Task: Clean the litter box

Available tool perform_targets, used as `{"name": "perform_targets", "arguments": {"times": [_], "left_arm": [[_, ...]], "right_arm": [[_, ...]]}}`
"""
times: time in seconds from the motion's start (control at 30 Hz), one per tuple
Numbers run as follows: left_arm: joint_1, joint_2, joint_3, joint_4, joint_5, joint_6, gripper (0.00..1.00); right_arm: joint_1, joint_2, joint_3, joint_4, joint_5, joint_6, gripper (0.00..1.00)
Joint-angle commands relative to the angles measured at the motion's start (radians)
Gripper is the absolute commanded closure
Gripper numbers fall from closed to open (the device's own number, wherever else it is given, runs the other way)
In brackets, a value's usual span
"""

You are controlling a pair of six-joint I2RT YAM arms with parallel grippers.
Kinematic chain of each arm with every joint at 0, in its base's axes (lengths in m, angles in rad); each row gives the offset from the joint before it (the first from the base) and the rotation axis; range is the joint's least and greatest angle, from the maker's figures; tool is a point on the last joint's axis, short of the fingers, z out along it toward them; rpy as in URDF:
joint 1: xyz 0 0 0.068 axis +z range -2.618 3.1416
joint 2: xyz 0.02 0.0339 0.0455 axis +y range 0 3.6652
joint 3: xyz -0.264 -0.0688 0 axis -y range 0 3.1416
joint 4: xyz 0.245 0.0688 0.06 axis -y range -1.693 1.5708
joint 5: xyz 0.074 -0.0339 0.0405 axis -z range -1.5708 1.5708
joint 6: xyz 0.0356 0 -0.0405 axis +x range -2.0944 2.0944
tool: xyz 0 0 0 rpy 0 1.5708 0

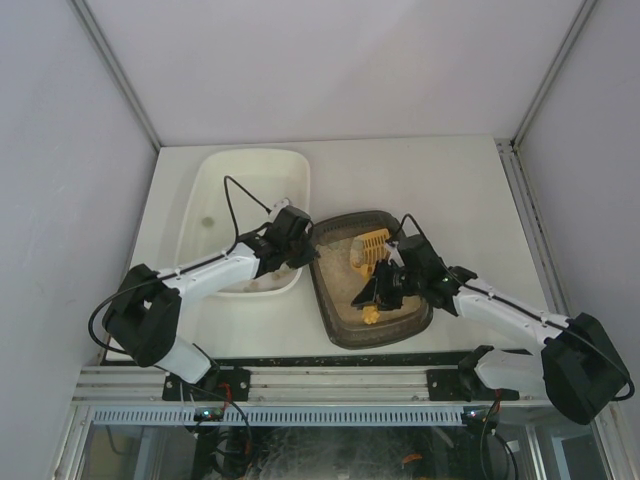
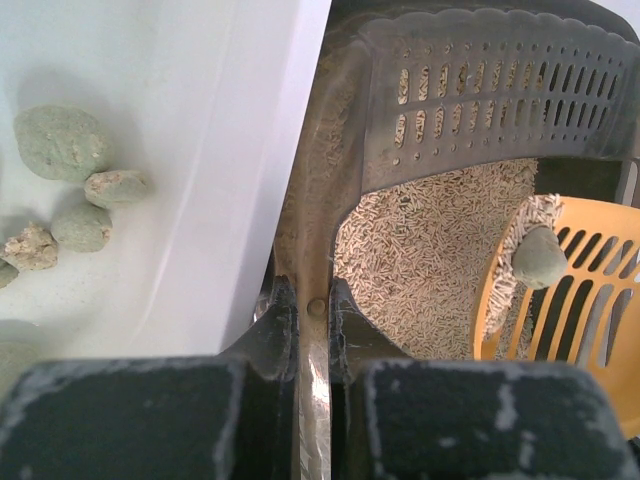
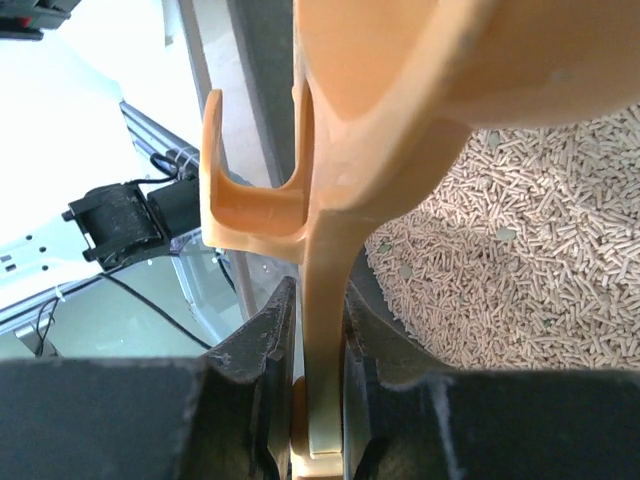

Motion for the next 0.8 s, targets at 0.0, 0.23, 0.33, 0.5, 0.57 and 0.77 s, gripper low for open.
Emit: {"name": "perform_targets", "arguments": {"times": [0.0,0.23,0.33,0.5,0.57,0.77], "left_arm": [[0.004,-0.066,0.003,0.155,0.021,-0.021,0.96],[0.004,-0.063,0.015,0.141,0.031,-0.002,0.81],[0.005,-0.064,0.007,0.148,0.036,0.000,0.77],[0.006,-0.065,0.001,0.166,0.053,0.003,0.70],[0.005,-0.070,-0.003,0.181,0.052,0.023,0.67],[0.016,-0.107,0.004,0.184,0.001,0.102,0.17]], "right_arm": [[0.016,-0.062,-0.031,0.047,-0.030,-0.028,1.00],[0.027,-0.184,-0.154,0.196,0.003,-0.032,1.00],[0.025,-0.259,-0.249,0.332,0.011,-0.002,1.00],[0.019,-0.316,-0.346,0.533,-0.030,0.035,1.00],[0.022,-0.327,-0.346,0.544,-0.043,0.024,1.00],[0.026,-0.398,-0.357,0.562,-0.076,-0.015,1.00]]}}
